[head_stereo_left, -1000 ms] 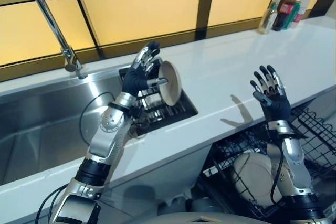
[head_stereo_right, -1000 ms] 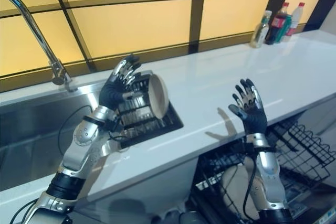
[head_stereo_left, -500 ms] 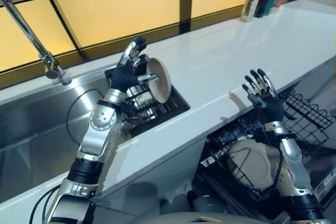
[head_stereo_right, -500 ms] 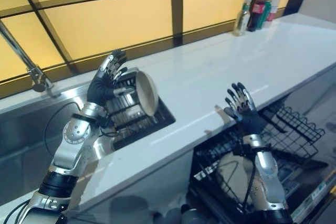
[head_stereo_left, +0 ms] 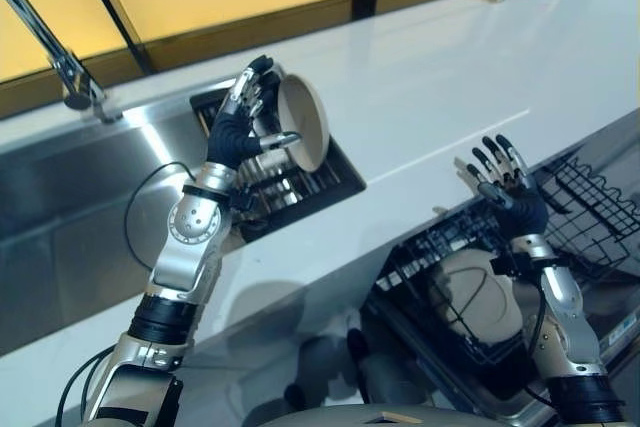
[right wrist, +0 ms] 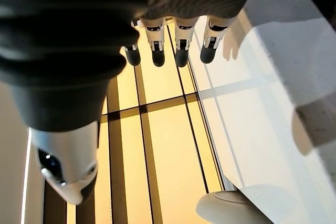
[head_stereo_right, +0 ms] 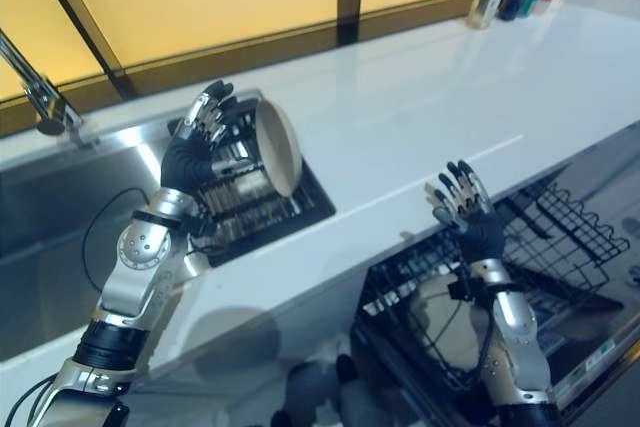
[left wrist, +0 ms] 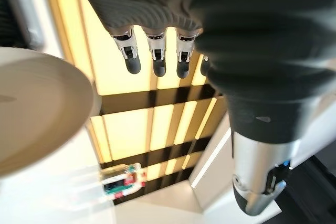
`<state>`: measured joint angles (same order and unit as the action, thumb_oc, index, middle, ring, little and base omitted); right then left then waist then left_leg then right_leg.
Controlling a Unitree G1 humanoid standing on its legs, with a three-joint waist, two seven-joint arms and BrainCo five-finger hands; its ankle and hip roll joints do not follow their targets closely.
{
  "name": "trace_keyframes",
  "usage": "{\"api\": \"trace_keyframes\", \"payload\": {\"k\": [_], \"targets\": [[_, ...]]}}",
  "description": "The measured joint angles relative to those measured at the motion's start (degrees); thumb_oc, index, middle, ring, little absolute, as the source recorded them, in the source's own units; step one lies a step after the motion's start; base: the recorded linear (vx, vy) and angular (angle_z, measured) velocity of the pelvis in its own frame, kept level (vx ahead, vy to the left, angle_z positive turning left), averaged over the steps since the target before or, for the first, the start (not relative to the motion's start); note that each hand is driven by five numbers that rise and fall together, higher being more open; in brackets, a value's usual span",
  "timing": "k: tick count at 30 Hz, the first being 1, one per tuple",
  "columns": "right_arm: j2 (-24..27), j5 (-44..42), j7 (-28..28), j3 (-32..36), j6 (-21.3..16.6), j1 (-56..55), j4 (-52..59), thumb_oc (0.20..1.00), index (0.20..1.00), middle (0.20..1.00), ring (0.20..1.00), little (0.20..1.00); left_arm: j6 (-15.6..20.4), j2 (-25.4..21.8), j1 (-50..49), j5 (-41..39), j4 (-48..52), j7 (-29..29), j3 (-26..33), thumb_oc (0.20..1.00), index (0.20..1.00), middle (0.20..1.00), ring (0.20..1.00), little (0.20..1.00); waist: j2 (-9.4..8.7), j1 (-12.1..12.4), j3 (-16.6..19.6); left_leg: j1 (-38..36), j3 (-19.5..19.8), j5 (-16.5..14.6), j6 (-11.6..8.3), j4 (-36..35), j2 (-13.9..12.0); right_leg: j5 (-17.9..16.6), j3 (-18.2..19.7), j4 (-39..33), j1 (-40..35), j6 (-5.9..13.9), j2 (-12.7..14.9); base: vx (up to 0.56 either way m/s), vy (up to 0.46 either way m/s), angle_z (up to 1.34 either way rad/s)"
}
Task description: Pick up plates and place into dishwasher.
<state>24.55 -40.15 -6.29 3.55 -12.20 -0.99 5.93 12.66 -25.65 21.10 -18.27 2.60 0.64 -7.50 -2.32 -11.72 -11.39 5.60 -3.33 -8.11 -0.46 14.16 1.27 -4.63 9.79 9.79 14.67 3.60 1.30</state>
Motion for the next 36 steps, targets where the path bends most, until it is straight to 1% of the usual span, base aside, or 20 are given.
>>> {"api": "trace_keyframes", "payload": {"k": [2,5,6,8,9,10,12,15,16,18,19,21,23,26,27,29,31,34,36], "targets": [[0.05,0.0,0.77,-0.01,-0.32,0.89,-0.01,1.0,1.0,1.0,1.0,1.0,0.06,-0.68,0.86,0.0,0.01,-0.68,-0.03,1.0,1.0,1.0,1.0,1.0,-0.05,0.0,-1.05,1.97,0.26,-0.6,0.23,1.61,-0.07,0.12,-0.14,0.26,1.59,-0.04,0.02,-0.05,-0.024,0.03],[0.07,0.0,1.59,-0.02,-1.59,2.07,0.26,1.0,1.0,1.0,1.0,1.0,0.13,-2.1,4.05,0.45,0.01,-1.39,-0.09,1.0,1.0,1.0,1.0,1.0,-0.52,-0.01,-3.27,3.5,0.18,-0.35,0.4,2.48,-0.77,-0.17,-0.24,-0.16,2.28,1.43,-0.08,-0.01,-0.009,0.0],[0.1,-0.01,1.86,-0.02,-1.78,2.09,0.43,1.0,1.0,1.0,1.0,1.0,0.2,-2.66,4.95,1.65,0.01,-1.88,-0.13,1.0,1.0,1.0,1.0,1.0,-0.63,0.01,-3.49,4.09,0.23,-0.36,0.38,2.81,-0.97,-0.08,-0.4,0.34,2.81,1.71,-0.19,0.0,0.0,0.0],[0.8,-0.07,1.87,-0.01,-2.44,2.16,0.53,1.0,1.0,1.0,1.0,1.0,0.22,-5.05,6.81,4.49,0.0,-2.4,-0.38,1.0,1.0,1.0,1.0,1.0,-1.06,-0.22,-4.1,4.3,0.16,-0.44,0.07,3.22,-0.95,-0.12,-0.75,0.54,3.33,1.69,-0.18,0.05,0.023,0.0],[1.24,-0.13,1.86,0.06,-2.48,2.14,0.53,1.0,1.0,1.0,1.0,1.0,0.19,-6.58,7.68,6.35,-0.03,-2.68,-0.38,1.0,1.0,1.0,1.0,1.0,-1.01,-0.45,-4.15,4.28,0.15,-0.5,-0.01,3.19,-1.07,-0.12,-0.76,0.51,3.35,1.69,-0.24,0.06,0.035,-0.03],[1.5,-0.61,1.85,0.1,-2.47,2.14,0.51,1.0,1.0,1.0,1.0,1.0,0.17,-8.68,9.12,8.6,-0.24,-3.11,-0.43,1.0,1.0,1.0,1.0,1.0,-1.01,-1.26,-4.16,4.19,0.17,-0.55,-0.11,3.14,-1.15,-0.13,-0.82,0.59,3.3,1.67,-0.3,0.1,0.058,0.01],[1.81,-1.08,1.83,0.25,-2.44,2.08,0.5,1.0,1.0,1.0,1.0,1.0,0.24,-11.3,13.06,11.18,-2.21,-4.24,-1.01,1.0,1.0,1.0,1.0,1.0,-0.94,-1.55,-4.2,3.89,0.02,-0.63,-0.36,3.13,-1.1,-0.47,-0.83,1.01,3.19,1.37,-0.3,0.08,0.068,-0.01],[3.35,-1.09,1.25,0.23,-1.94,2.31,0.48,1.0,1.0,1.0,1.0,1.0,-0.35,-18.15,21.95,16.96,-8.87,-6.45,-5.24,1.0,1.0,1.0,1.0,1.0,-0.83,-1.97,-4.28,3.57,-0.94,-0.56,-0.53,2.92,-0.97,-0.95,-0.21,0.74,3.05,0.51,-0.29,0.03,0.062,-0.14],[4.06,-1.19,0.93,0.32,-1.47,2.25,0.46,1.0,1.0,1.0,1.0,1.0,-0.63,-19.81,24.73,18.89,-11.42,-7.68,-6.84,1.0,1.0,1.0,1.0,1.0,-0.74,-2.72,-4.37,3.0,-1.35,-0.6,-0.47,2.61,-0.88,-1.13,0.18,0.44,2.65,0.21,-0.29,0.01,0.057,-0.1],[5.78,-1.96,0.19,0.36,-0.92,2.35,0.46,1.0,1.0,1.0,1.0,1.0,-1.06,-23.0,29.01,21.92,-16.24,-8.66,-10.04,1.0,1.0,1.0,1.0,1.0,-0.16,-3.34,-4.72,2.21,-1.51,-0.76,-0.22,2.23,-0.72,-1.2,0.38,-0.08,1.86,0.07,-0.14,0.01,0.049,-0.07],[6.49,-2.56,-0.45,0.72,-0.82,2.26,0.35,1.0,1.0,1.0,1.0,1.0,-1.06,-24.29,30.41,23.09,-18.02,-8.71,-11.08,1.0,1.0,1.0,1.0,1.0,0.12,-4.25,-4.88,1.98,-1.8,-0.84,-0.09,2.1,-0.69,-1.21,0.63,-0.29,1.62,0.05,-0.11,-0.01,0.039,-0.08],[7.62,-3.69,-1.47,1.79,-0.69,1.97,0.28,1.0,1.0,1.0,1.0,1.0,-1.11,-27.79,32.82,26.66,-20.16,-8.89,-13.99,1.0,1.0,1.0,1.0,1.0,0.72,-4.77,-5.24,1.93,-2.07,-0.9,-0.01,1.86,-0.54,-1.25,0.85,-0.58,1.6,0.03,0.02,-0.03,0.035,-0.08],[8.61,-4.73,-2.38,3.77,-0.39,1.15,0.13,1.0,1.0,1.0,1.0,1.0,-1.6,-30.85,36.08,29.92,-20.05,-7.86,-18.43,1.0,1.0,1.0,1.0,1.0,1.21,-4.96,-5.54,2.05,-2.38,-0.91,0.0,1.67,-0.52,-1.39,1.19,-0.77,1.88,-0.09,-0.01,-0.03,0.037,-0.09],[10.32,-5.62,-3.62,4.56,-0.38,1.18,-0.31,1.0,1.0,1.0,1.0,1.0,-2.98,-32.62,40.13,34.53,-20.05,-4.84,-23.3,1.0,1.0,1.0,1.0,1.0,1.94,-5.59,-5.96,2.07,-2.51,-0.93,-0.02,1.42,-0.51,-1.36,1.31,-0.77,2.07,-0.13,-0.04,-0.01,0.022,-0.03],[10.44,-5.66,-4.03,4.66,-0.39,1.37,-0.31,1.0,1.0,1.0,1.0,1.0,-3.4,-33.0,40.64,35.82,-20.05,-4.01,-24.0,1.0,1.0,1.0,1.0,1.0,2.19,-6.06,-6.11,2.05,-2.51,-0.93,-0.03,1.38,-0.52,-1.32,1.31,-0.76,2.07,-0.18,-0.05,0.06,0.036,0.0],[11.47,-5.94,-4.85,4.69,-0.38,1.35,-0.34,1.0,1.0,1.0,1.0,1.0,-4.28,-34.38,43.45,38.59,-20.51,-2.48,-28.5,1.0,1.0,1.0,1.0,1.0,2.63,-6.47,-6.36,1.99,-2.57,-0.93,-0.04,1.25,-0.52,-1.3,1.33,-0.74,2.09,-0.21,-0.06,0.06,0.031,-0.02],[12.78,-6.42,-5.41,4.7,-0.39,1.43,-0.61,1.0,1.0,1.0,1.0,1.0,-4.58,-34.63,47.56,42.2,-21.98,-1.37,-33.42,1.0,1.0,1.0,1.0,1.0,3.05,-6.71,-6.6,1.89,-2.65,-0.93,-0.05,1.15,-0.5,-1.3,1.42,-0.66,2.09,-0.22,-0.06,0.02,0.012,-0.01],[13.3,-6.81,-5.94,4.68,-0.43,1.48,-1.69,1.0,1.0,1.0,1.0,1.0,-4.69,-34.79,52.65,44.6,-23.52,-0.51,-39.67,1.0,1.0,1.0,1.0,1.0,3.27,-7.18,-6.72,1.9,-2.68,-0.92,-0.06,1.13,-0.5,-1.3,1.51,-0.62,2.1,-0.22,-0.07,-0.01,0.002,0.0],[13.88,-6.81,-5.82,4.58,-0.57,1.55,-1.9,1.0,1.0,1.0,1.0,1.0,-4.87,-34.8,54.28,45.24,-23.63,-0.19,-41.74,1.0,1.0,1.0,1.0,1.0,3.64,-7.68,-7.1,1.96,-2.7,-0.93,-0.05,1.12,-0.41,-1.29,1.5,-0.6,2.13,-0.2,0.02,-0.03,0.001,0.0]]}}
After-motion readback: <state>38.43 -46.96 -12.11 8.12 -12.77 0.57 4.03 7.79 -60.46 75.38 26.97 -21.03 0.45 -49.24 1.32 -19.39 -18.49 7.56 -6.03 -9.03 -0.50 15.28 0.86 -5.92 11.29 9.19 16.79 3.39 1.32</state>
